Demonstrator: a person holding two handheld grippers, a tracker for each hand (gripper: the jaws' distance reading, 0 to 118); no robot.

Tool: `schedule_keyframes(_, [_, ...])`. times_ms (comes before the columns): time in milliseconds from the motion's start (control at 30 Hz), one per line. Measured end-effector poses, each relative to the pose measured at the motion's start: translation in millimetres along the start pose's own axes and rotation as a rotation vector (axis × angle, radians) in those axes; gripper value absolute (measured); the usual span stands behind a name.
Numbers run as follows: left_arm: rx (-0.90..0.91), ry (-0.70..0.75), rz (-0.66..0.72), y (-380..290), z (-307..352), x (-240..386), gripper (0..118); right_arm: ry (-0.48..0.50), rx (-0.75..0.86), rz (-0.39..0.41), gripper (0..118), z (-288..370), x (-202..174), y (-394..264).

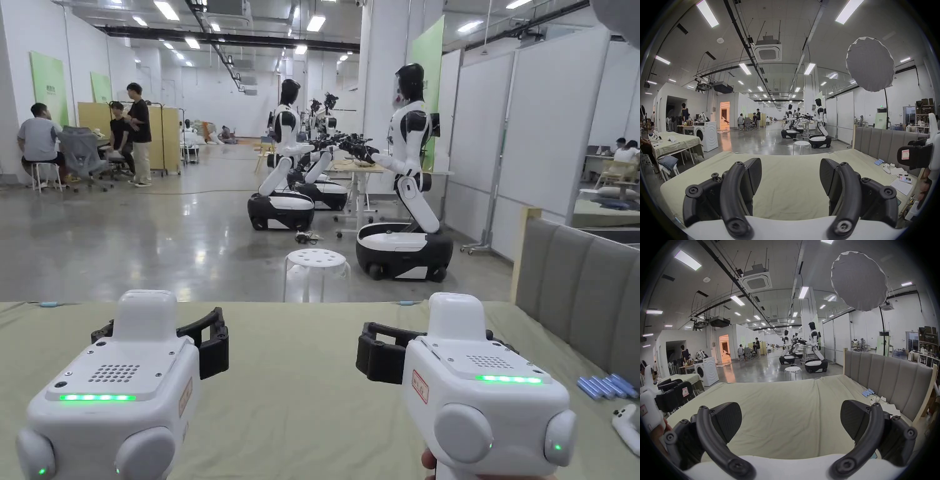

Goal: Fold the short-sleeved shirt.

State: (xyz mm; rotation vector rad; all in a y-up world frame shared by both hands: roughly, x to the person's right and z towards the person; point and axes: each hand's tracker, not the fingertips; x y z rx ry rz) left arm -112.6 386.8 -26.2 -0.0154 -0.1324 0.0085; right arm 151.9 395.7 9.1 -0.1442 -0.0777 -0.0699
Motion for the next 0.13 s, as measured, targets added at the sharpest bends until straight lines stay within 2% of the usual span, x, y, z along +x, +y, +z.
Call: schedule_keyframes(133, [-0.008,-0.002,-0.003,-1.1,-0.5,-0.4,73,-0.019,-0.014,-0.021,118,-5.3,5.2,0.5])
